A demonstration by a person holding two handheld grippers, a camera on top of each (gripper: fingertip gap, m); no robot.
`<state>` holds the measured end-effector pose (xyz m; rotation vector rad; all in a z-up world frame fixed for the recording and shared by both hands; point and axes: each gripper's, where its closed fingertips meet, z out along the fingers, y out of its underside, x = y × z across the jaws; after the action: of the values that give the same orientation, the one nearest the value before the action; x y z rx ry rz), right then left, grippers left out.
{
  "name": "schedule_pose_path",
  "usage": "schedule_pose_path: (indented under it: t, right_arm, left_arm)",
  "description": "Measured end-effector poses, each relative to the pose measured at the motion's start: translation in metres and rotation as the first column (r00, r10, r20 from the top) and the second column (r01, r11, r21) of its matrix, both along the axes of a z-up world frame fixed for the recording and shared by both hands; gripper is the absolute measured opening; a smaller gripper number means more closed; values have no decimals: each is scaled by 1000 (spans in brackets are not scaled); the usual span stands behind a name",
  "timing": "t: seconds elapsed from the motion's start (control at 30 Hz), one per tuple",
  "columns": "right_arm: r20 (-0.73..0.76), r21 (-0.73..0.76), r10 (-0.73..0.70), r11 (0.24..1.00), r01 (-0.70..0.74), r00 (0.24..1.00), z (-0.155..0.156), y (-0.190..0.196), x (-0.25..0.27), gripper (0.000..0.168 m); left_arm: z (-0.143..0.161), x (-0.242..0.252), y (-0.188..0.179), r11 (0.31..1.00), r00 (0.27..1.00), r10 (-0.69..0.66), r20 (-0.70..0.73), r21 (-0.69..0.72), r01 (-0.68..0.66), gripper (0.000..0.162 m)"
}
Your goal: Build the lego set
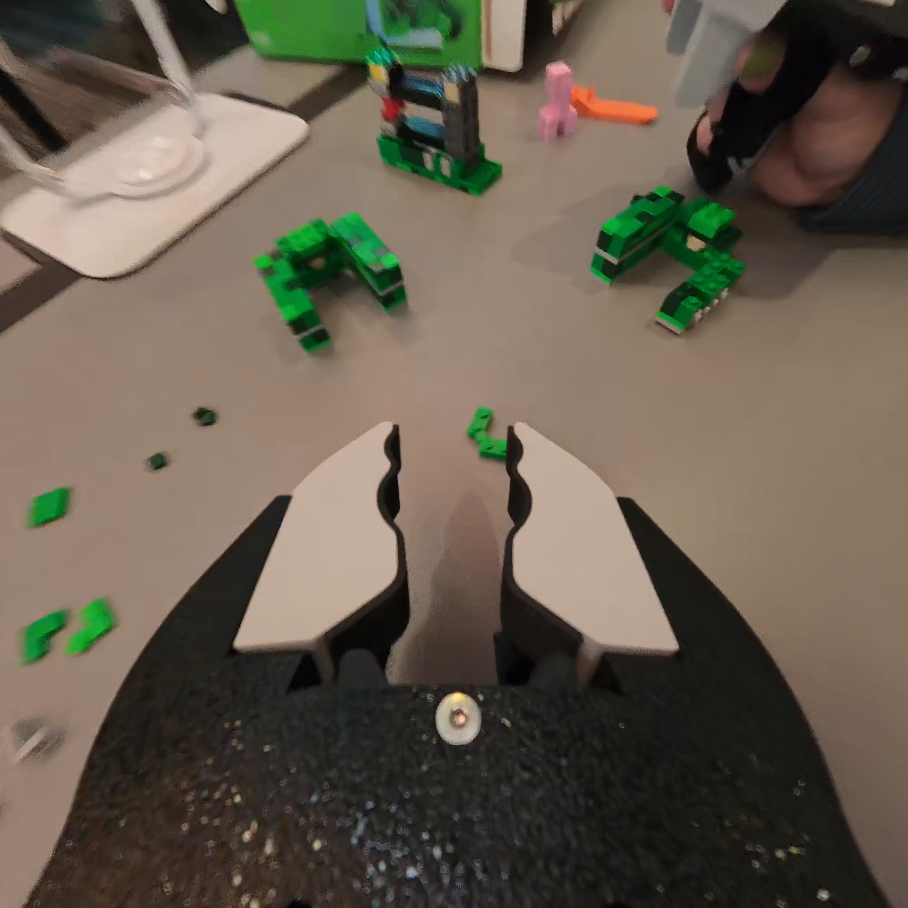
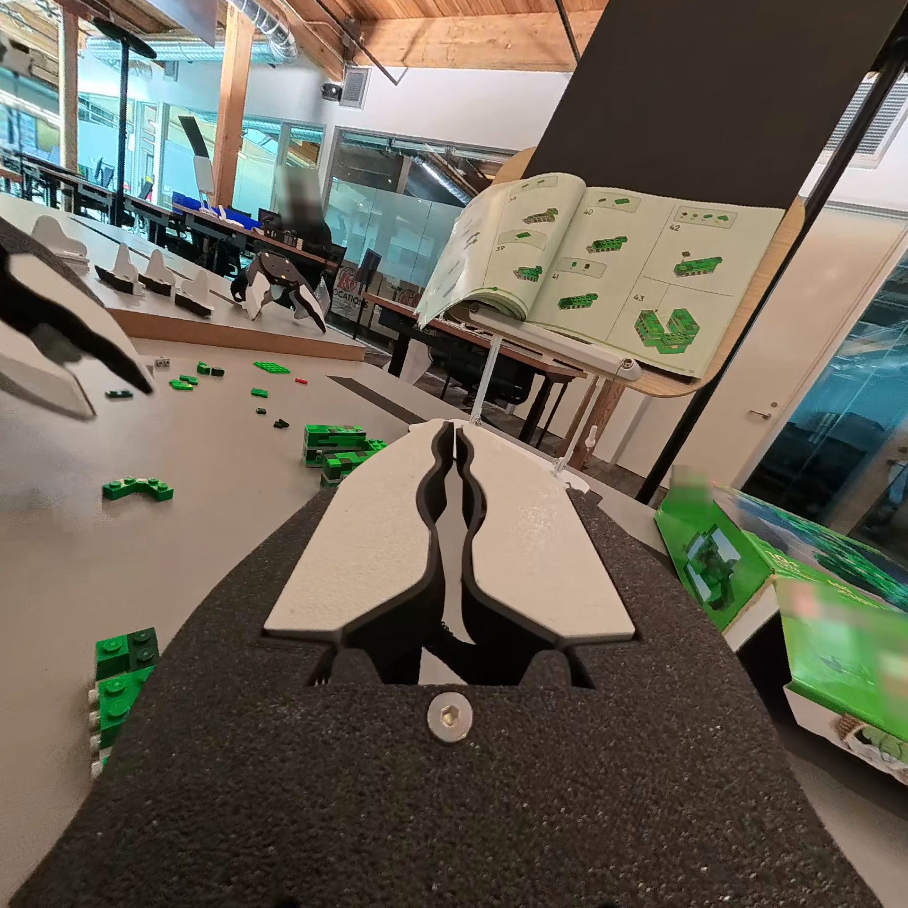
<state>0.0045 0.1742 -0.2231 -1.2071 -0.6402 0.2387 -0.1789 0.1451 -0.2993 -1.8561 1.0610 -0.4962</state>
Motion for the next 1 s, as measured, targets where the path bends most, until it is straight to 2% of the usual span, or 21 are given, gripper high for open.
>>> schedule_pose_path:
  t: [0.1,0.17,0.23,0.33,0.37,0.43,0.53,0.6,0.67,0.83,0.87,1.0]
  right_arm:
    - [-11,-3,2,1000,-2,1000,1,1,1,0]
    - [-20,-8,8,1000,-8,1000,1,1,1,0]
    - [-26,-9,16,1000,-16,1000,1,1,1,0]
    - [-26,-12,26,1000,-26,999,1,1,-1,0]
    - [-25,-12,27,1000,-27,999,1,1,-1,0]
    - [-24,-12,29,999,-30,999,0,1,-1,0]
    - [-27,-17,28,999,-29,999,0,2,-1,0]
    - [-34,-21,30,999,-31,999,0,2,0,0]
    - [-42,-25,35,999,-36,999,0,2,0,0]
    - [-60,-32,53,998,-55,997,1,1,-1,0]
    - [-62,-34,54,998,-56,997,1,1,-1,0]
    - [-75,-40,55,998,-58,996,2,2,1,0]
  left_arm:
    - [18,-57,9,976,985,170,-41,146,-162,35]
    - [20,-120,24,920,925,367,-100,186,-345,33]
    - [13,-176,33,852,844,523,-117,95,-515,38]
    - [-7,-218,39,761,764,637,-100,-77,-645,39]
    - [-15,-228,40,720,725,678,-123,-93,-688,39]
    - [-27,-243,42,641,645,745,-171,-89,-763,52]
    - [-25,-244,52,568,574,812,-108,-85,-819,62]
    - [-33,-247,55,518,526,837,-147,-96,-850,69]
    - [-40,-243,59,501,517,845,-137,-140,-854,72]
    - [-43,-250,66,451,469,870,-149,-140,-881,80]
    - [-43,-250,67,447,467,872,-146,-153,-881,78]
    - [-43,-246,69,461,483,867,-124,-171,-871,53]
